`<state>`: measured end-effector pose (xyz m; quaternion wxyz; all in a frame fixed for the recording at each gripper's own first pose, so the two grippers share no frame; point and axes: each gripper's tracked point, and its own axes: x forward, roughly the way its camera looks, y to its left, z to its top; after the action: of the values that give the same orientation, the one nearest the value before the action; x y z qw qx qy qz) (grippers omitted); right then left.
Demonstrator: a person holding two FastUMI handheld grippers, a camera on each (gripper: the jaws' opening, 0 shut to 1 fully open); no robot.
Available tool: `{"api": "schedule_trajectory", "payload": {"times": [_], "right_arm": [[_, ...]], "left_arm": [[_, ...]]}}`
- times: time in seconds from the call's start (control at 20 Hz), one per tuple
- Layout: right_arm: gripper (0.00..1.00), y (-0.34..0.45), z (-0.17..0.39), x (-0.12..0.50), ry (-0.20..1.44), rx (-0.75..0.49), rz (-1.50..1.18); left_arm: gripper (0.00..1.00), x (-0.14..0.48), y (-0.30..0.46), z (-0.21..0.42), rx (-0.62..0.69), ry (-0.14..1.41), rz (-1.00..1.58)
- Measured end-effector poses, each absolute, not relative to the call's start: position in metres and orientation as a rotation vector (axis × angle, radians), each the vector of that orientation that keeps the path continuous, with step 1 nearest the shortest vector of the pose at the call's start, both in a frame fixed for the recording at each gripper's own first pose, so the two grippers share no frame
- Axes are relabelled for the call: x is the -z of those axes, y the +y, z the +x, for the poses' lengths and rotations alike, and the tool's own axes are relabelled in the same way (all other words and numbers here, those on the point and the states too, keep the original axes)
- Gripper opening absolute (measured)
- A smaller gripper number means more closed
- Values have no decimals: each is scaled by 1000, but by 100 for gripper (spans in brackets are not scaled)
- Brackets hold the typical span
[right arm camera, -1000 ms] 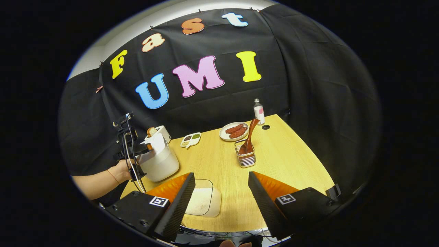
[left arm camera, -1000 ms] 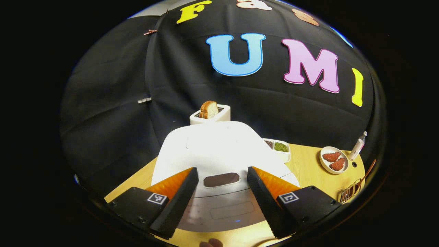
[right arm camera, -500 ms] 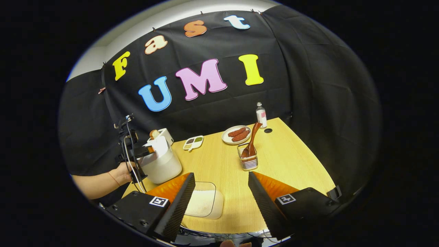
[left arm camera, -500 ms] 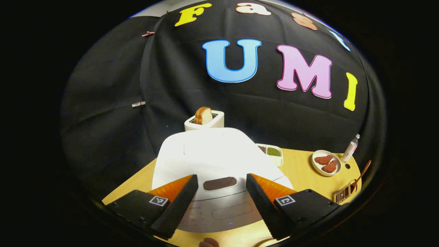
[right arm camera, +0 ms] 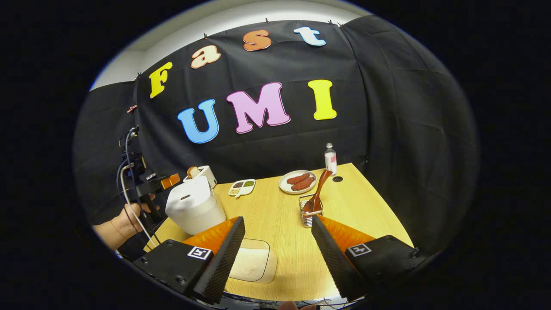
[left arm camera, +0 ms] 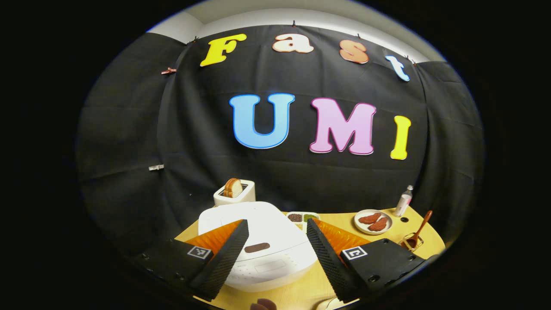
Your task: Close the left gripper, press the button to open the rice cooker; take a wooden spoon from the chopstick holder with the right hand, scoop a spoonful of rice and pour it into the rice cooker, then put the wooden spoon back into the chopstick holder.
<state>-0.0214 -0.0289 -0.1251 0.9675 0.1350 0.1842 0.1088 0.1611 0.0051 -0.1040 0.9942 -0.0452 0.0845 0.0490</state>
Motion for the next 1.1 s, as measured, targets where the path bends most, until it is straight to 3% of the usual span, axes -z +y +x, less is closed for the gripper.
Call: {"api": "schedule_trajectory", "payload": {"times": [0.65, 1.1], "right_arm": [[98, -43, -1, 56, 192, -130, 154], [98, -25, -3, 30, 91, -124, 152]], "left_arm": [[94, 39, -41, 32, 119, 78, -73], [95, 44, -34, -7, 146, 80, -63]]}}
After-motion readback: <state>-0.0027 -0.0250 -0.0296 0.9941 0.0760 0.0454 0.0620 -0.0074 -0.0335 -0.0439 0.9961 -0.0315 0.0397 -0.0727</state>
